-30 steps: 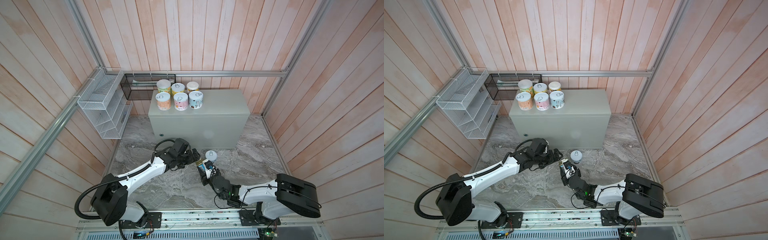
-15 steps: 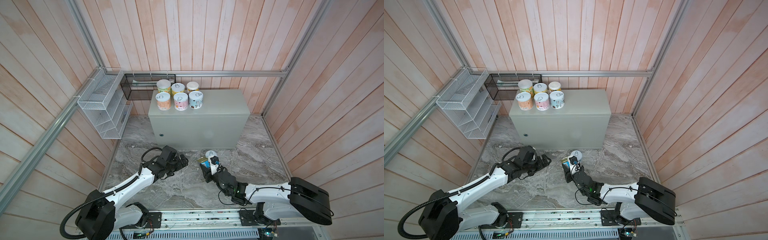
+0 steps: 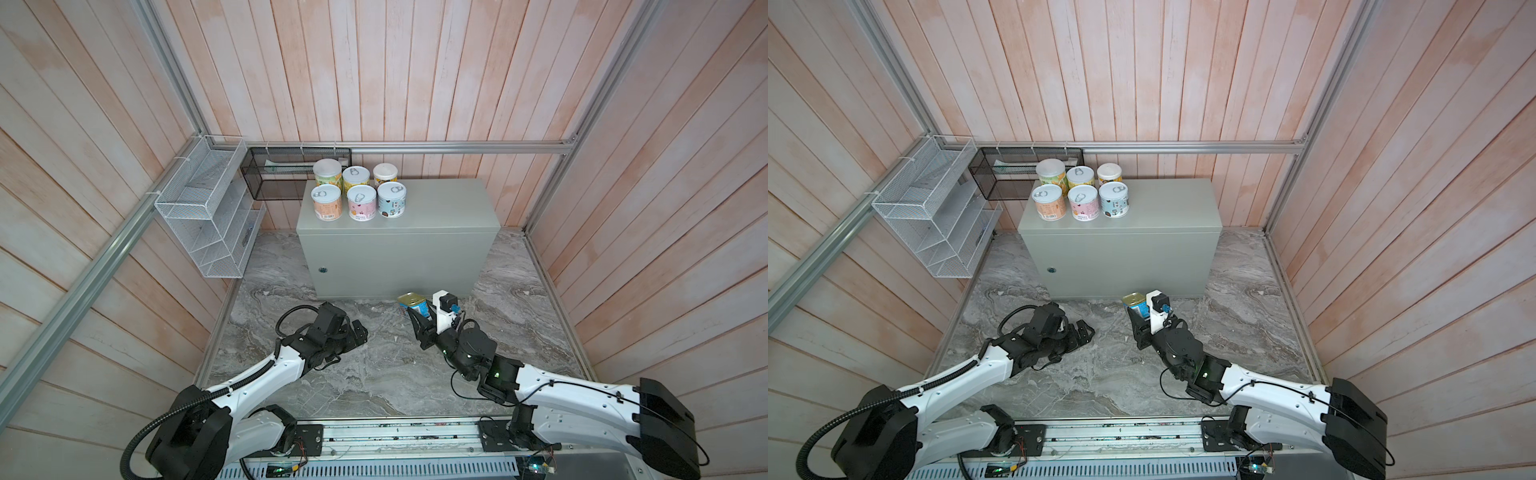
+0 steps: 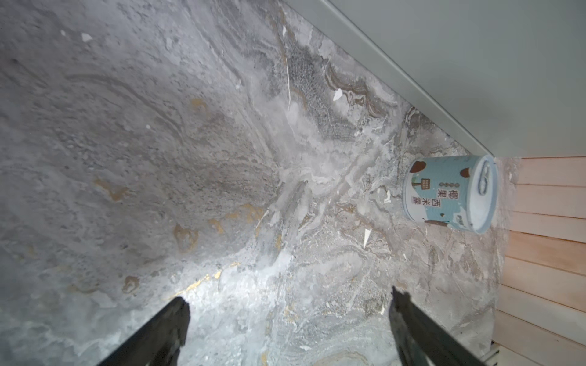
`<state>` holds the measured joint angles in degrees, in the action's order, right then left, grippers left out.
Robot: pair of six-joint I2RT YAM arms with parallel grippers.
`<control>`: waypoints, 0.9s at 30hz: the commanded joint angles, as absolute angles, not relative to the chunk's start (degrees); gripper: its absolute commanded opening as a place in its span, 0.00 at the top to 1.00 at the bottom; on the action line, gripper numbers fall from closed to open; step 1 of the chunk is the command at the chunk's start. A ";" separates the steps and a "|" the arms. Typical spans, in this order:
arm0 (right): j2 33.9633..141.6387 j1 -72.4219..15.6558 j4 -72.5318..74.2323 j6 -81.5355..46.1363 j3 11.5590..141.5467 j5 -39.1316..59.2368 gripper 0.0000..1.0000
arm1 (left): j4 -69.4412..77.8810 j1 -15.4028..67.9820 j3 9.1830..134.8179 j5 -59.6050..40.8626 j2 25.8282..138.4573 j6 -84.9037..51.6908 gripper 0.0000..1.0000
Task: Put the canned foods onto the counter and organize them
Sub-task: 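Open the left gripper and draw it back while the right gripper lifts the tin, then carry the SPAM tin up onto the gray cabinet top with the right gripper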
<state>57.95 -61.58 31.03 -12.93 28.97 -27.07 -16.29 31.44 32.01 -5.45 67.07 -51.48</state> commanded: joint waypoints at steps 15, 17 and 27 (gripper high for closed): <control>37.03 -58.71 20.65 -6.93 34.18 -28.98 0.56 | -7.60 30.20 27.86 -4.83 69.33 -45.59 0.00; 36.13 -58.71 20.96 -5.25 34.48 -28.81 0.56 | -7.14 30.15 27.69 -5.23 69.85 -45.44 0.00; 37.66 -58.67 23.13 4.10 41.57 -29.05 0.56 | -5.54 30.15 26.33 -5.10 70.86 -44.74 0.00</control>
<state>37.87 -58.98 18.59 -0.45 37.69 -28.60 -7.22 30.41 27.49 -5.52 70.06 -46.02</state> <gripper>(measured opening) 0.485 0.998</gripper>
